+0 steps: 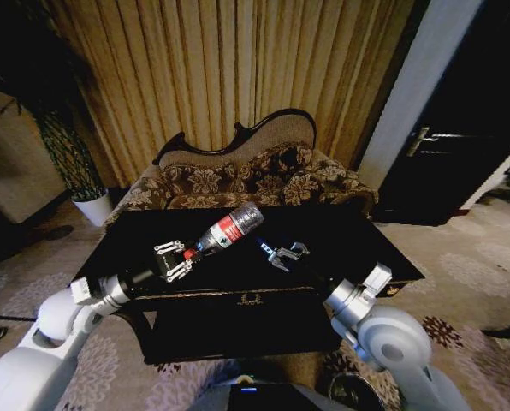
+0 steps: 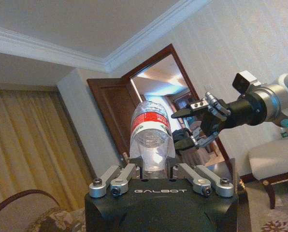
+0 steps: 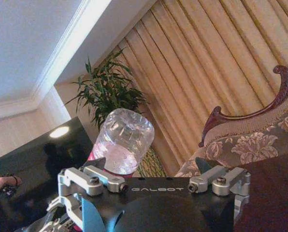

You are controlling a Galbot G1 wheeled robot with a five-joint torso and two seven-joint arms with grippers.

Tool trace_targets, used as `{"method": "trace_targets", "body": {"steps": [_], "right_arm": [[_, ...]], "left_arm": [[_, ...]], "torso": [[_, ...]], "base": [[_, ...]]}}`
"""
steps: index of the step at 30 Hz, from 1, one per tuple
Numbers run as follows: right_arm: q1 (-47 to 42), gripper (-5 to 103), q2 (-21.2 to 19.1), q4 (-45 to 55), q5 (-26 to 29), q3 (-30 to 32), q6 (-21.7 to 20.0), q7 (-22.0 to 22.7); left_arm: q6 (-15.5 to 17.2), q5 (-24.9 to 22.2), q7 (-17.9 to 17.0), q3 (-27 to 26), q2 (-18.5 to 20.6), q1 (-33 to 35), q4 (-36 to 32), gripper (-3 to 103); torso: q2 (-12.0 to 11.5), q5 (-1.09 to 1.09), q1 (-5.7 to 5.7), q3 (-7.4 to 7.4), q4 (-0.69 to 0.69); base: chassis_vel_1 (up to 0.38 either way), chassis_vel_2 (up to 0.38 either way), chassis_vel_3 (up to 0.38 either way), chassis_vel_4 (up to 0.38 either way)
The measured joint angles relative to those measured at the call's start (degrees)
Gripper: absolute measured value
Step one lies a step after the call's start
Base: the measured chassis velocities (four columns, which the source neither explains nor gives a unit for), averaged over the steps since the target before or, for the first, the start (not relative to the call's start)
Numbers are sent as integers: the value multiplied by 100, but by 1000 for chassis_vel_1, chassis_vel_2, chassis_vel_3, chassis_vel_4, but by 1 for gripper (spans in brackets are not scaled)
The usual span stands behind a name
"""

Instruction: Move to the front of the table and place the trash on the table into the trash bin.

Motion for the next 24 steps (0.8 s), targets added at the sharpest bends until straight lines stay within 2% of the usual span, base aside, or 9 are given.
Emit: {"method": "trace_targets", "body": {"steps": [24], "right_arm": [[-245, 100, 2, -7, -140, 74, 25, -4]], "left_arm": [[25, 301, -27, 448, 23, -113, -10, 24]], "torso": [[0, -1, 0, 0, 0]], "base": [[0, 0, 0, 0]]}}
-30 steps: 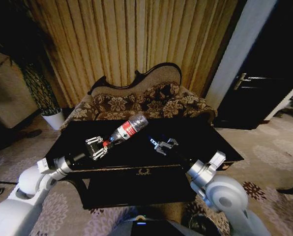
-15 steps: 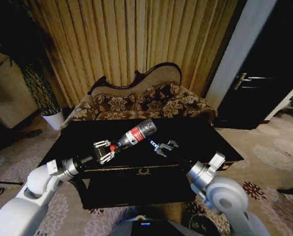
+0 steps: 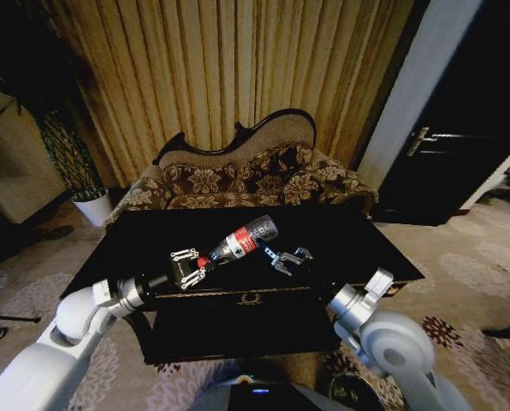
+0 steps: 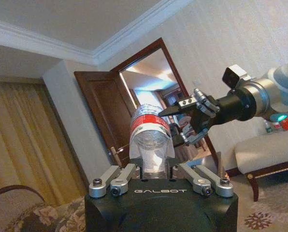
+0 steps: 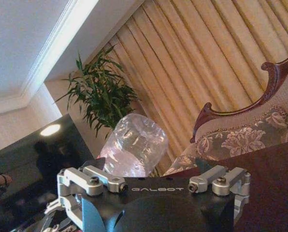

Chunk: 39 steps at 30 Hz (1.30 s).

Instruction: Move to the front of the table and place the trash on the table into the trash bin.

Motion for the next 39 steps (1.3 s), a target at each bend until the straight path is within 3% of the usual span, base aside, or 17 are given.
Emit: {"method": "trace_targets", "body": {"steps": [21, 28, 35, 36, 39], "right_arm": [[5, 101, -63, -9, -218, -36, -1, 11], [52, 75, -112, -5, -221, -27, 20, 5], [17, 65, -109, -5, -224, -14, 29, 7], [11, 59, -116, -4, -225, 6, 30, 6], [3, 52, -118, -4, -239, 24, 32, 7]], "left_arm": [[15, 163, 53, 432, 204, -192, 33, 24], [33, 170, 19, 405, 227, -194, 30, 24], [33, 161, 12, 385, 226, -179, 33, 24], [32, 161, 9, 391, 219, -180, 39, 24], [28, 162, -4, 404, 196, -181, 41, 24]], "torso": [[0, 0, 0, 0, -1], [0, 0, 0, 0, 0], [0, 0, 0, 0, 0], [0, 0, 0, 0, 0], [0, 0, 0, 0, 0]], "base": [[0, 0, 0, 0], [0, 0, 0, 0], [0, 0, 0, 0], [0, 0, 0, 0], [0, 0, 0, 0]]}}
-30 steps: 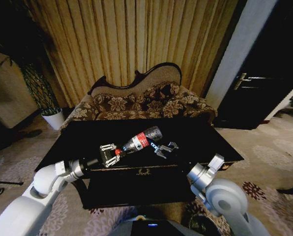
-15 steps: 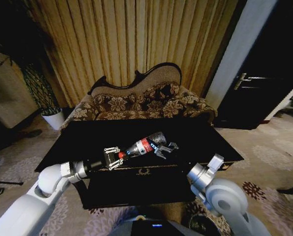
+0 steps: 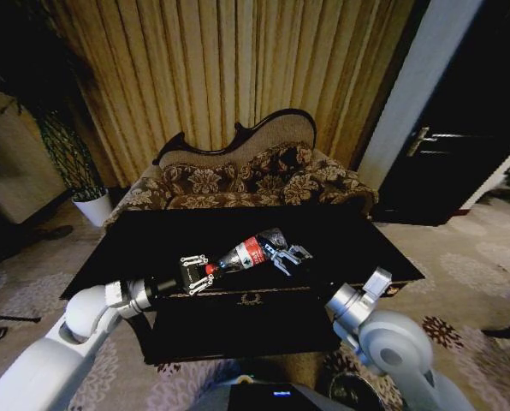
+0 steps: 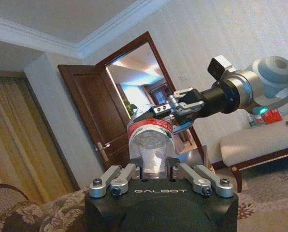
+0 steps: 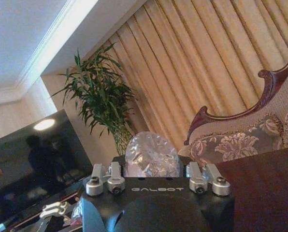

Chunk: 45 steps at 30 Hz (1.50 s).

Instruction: Move to the front of the table and place the trash on the table into the trash bin.

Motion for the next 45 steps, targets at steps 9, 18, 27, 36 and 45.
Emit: {"method": "trace_targets", "body": {"steps": [9, 18, 27, 36, 45], "right_arm": [[6, 51, 16, -1, -21, -21, 7, 3], [131, 44, 58, -1, 30, 100, 19, -1], [599, 41, 171, -4, 297, 210, 282, -4], [1064, 41, 240, -327, 50, 349, 503, -4], [1295, 41, 417, -1150, -1734, 315, 482, -5]], "left_arm": [[-34, 15, -161, -62, -2, 83, -28, 34], [30, -1, -220, -227, -127, 198, -55, 72], [281, -429, -563, -606, -391, 299, -282, 97], [713, -690, -1448, -1131, -754, 399, -570, 100], [1838, -779, -4497, -1594, -1292, 339, -838, 100]], "torso": [[0, 0, 0, 0, 0], [0, 0, 0, 0, 0], [0, 0, 0, 0, 0], [0, 0, 0, 0, 0], [0, 0, 0, 0, 0]], "base": [[0, 0, 0, 0], [0, 0, 0, 0], [0, 0, 0, 0], [0, 0, 0, 0], [0, 0, 0, 0]]}}
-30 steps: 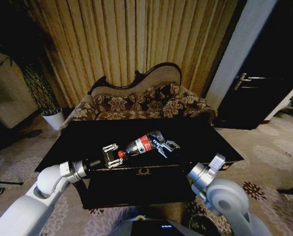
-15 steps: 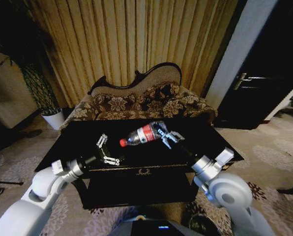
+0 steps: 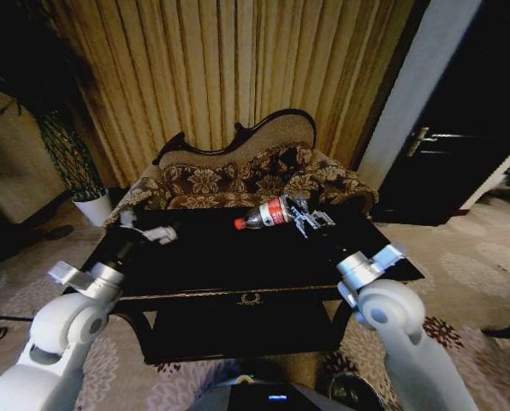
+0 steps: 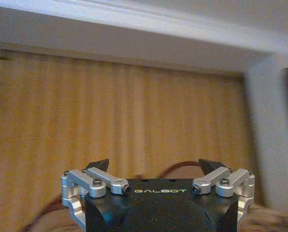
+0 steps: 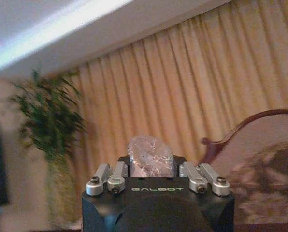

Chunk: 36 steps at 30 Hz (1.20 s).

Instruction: Move to the front of the table and place the trash on the table into the trash bin.

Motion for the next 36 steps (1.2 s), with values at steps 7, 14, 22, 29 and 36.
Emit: {"method": "trace_targets", "body": {"steps": [7, 14, 22, 29, 36], "right_arm": [[27, 41, 97, -460, -1062, 58, 185, 0], [102, 41, 115, -671, -1096, 282, 253, 1], [48, 41, 132, -685, -1226, 510, 253, 2], [14, 41, 150, -863, -1460, 683, 308, 2], [5, 41, 128, -937, -1450, 797, 366, 2]], "left_arm": [[444, 127, -699, -213, -167, 91, -120, 100], [682, 277, -997, -330, -192, 159, -198, 100], [988, 538, -1577, -352, -362, 210, -369, 100], [1145, 671, -1776, -424, -465, 304, -351, 100], [1145, 688, -1735, -410, -425, 331, -335, 100]], "torso": [[0, 0, 0, 0, 0], [0, -1, 0, 0, 0], [0, 0, 0, 0, -1], [0, 0, 0, -1, 0], [0, 0, 1, 0, 0]], "base": [[0, 0, 0, 0], [0, 0, 0, 0], [0, 0, 0, 0], [0, 0, 0, 0], [66, -72, -64, 75]]}}
